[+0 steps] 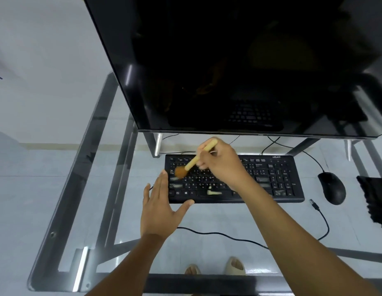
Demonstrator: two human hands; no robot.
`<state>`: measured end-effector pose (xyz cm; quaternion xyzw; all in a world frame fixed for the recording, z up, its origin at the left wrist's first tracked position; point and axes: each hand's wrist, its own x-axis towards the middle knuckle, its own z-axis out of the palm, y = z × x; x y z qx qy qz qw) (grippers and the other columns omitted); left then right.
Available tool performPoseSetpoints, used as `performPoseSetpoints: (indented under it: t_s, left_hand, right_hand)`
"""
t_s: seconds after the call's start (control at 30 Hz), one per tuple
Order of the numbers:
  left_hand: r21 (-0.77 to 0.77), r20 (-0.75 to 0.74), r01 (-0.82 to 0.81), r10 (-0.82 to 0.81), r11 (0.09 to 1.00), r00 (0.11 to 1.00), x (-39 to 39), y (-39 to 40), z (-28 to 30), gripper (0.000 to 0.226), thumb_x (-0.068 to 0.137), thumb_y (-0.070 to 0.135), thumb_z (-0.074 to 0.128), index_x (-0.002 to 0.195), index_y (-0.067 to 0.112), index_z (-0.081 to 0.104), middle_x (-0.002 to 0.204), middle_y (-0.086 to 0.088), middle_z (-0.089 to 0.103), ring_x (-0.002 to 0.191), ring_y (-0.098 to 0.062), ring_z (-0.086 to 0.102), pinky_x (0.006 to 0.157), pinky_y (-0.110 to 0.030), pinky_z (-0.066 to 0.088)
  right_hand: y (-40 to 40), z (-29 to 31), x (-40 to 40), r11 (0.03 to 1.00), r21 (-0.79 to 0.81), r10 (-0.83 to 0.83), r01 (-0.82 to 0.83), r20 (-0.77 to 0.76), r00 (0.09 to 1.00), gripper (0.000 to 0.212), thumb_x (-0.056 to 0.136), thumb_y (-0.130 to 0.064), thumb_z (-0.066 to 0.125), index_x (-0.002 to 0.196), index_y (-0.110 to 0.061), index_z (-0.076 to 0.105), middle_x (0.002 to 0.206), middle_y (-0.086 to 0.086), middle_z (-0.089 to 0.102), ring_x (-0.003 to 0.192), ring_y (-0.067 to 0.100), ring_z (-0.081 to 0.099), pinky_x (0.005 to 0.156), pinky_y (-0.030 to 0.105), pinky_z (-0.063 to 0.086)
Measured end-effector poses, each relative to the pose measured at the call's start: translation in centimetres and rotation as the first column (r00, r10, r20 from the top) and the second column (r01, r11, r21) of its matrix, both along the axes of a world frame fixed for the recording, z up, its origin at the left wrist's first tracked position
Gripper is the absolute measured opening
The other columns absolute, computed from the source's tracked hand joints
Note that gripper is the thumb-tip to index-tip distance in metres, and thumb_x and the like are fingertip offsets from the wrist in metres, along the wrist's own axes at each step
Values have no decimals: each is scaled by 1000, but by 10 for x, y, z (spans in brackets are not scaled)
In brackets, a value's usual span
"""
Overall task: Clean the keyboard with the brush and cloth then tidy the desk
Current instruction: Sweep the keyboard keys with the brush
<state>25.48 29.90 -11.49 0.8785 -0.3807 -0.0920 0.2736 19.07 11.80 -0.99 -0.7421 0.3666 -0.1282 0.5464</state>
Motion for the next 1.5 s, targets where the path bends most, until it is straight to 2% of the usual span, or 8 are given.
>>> performPoseSetpoints:
  t_s: [0.17,0.3,0.43,0.9,1.03,1.2,1.33,1.5]
  left_hand:
    - [0,2,0,0,1000,1000,0,0,-4,100,80,73,52,153,18,12,158,1,26,144,-2,8,121,-40,10]
    - [35,12,18,-18,999,1000,2,1,-9,100,80,77,47,153,18,12,159,2,23,146,-9,17,122,-39,9]
    - [33,2,16,-17,999,1000,1,1,-11,101,79,76,48,153,19,11,158,1,25,145,-12,21,122,-41,9]
    - [22,55,98,-100,995,994,4,-14,12,103,79,80,37,153,13,12,160,-3,19,149,-13,8,121,-43,-1]
    - [3,37,240,-239,971,970,-12,-52,26,107,77,81,41,153,14,7,161,0,13,149,-11,2,120,-40,-7]
    - [55,-13,314,-313,948,950,-47,-89,19,117,72,88,36,153,13,0,162,3,0,147,-7,-11,118,-39,-13]
    - [108,31,284,-289,953,957,-47,-88,16,122,69,91,35,153,10,0,160,3,-2,147,-8,-12,118,-44,-13]
    - [141,2,277,-280,950,960,-42,-85,10,127,63,95,30,153,10,1,162,-1,3,147,-8,-11,120,-46,-9]
  right_hand:
    - [-3,-7,-11,907,-420,-38,39,11,999,4,92,-13,59,89,-13,61,90,-1,63,73,9,60,66,24,50]
    - [-4,-3,-14,962,-260,80,-89,-45,996,9,91,-12,57,85,-17,61,78,0,66,69,22,66,62,35,57]
    - [-7,-8,-19,842,-539,14,-18,-11,1000,8,93,-11,55,89,-13,61,92,1,58,71,12,58,63,22,48]
    - [-43,2,-62,994,5,-109,109,-17,994,7,93,-9,57,91,-12,62,82,8,69,76,23,69,70,28,59]
    - [-46,-4,-67,892,-418,-205,172,-34,978,7,92,-8,56,92,-13,61,93,3,64,78,8,61,67,9,45]
    - [-45,-4,-83,977,-181,-122,111,-50,991,6,92,-10,57,88,-13,61,72,-3,68,64,7,66,67,25,57]
    - [-50,-5,-88,857,-426,-310,291,25,950,8,91,-7,57,90,-15,60,85,-1,67,64,1,59,58,7,42]
    - [-52,-3,-107,990,-14,-142,142,-28,989,3,92,-11,60,92,-9,62,76,2,70,62,7,67,61,16,53]
